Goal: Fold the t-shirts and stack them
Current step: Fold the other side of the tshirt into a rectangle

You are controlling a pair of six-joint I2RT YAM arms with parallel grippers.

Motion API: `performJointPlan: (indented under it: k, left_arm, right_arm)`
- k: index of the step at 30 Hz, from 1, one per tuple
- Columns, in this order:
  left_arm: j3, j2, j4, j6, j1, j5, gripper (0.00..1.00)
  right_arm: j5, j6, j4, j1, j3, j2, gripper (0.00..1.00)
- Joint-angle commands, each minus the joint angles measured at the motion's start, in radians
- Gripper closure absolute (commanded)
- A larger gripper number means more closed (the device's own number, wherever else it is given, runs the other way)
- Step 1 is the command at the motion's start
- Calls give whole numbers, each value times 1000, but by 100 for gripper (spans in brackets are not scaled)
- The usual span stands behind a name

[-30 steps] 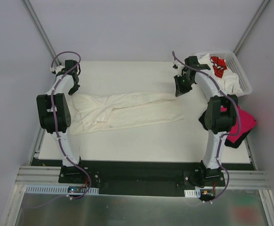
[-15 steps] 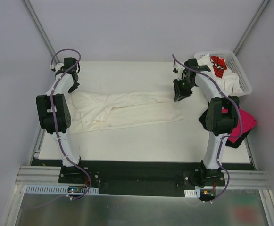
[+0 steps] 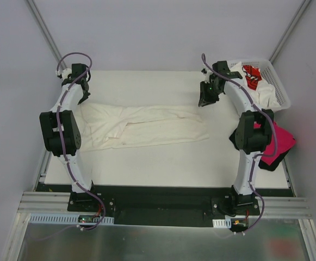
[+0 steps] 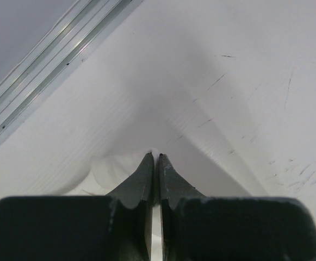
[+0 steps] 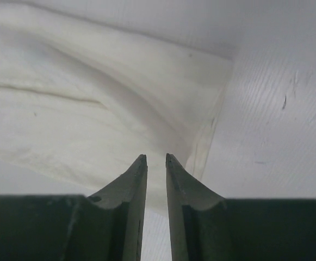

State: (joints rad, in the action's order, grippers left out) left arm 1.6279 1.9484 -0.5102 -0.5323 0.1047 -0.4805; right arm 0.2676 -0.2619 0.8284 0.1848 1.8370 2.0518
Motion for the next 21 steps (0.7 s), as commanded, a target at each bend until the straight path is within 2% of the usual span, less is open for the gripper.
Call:
performJointPlan:
  k: [1, 3, 6, 7, 8, 10, 11, 15, 18, 21]
  left_arm:
    - [53, -20, 4, 23, -3, 14, 100]
    - [55, -22, 4, 25, -2, 25, 97]
    - [43, -37, 6, 25, -3, 31, 85]
    - [38, -43, 6, 26, -3, 31, 79]
    - [36, -46, 6, 29, -3, 33, 67]
    - [35, -55, 6, 31, -5, 39, 55]
    - [36, -57, 4, 34, -7, 43, 45]
    - [47, -71, 2, 45, -17, 66, 22]
    - [55, -88, 2, 55, -42, 120, 12]
    - [41, -111, 2, 58, -102, 207, 11]
  right_arm:
    - [52, 122, -115, -2, 108, 123, 77]
    - [55, 139, -127, 5, 143, 160, 77]
    - [44, 148, -141, 5, 168, 206, 77]
    - [45, 147, -146, 7, 171, 221, 77]
    - [50, 148, -149, 7, 183, 234, 77]
    - [55, 141, -140, 7, 197, 249, 77]
    - [48, 141, -140, 7, 194, 252, 77]
    - [47, 144, -166, 7, 113, 216, 77]
    - [50, 148, -196, 7, 61, 180, 76]
    - [48, 153, -219, 5, 5, 162, 76]
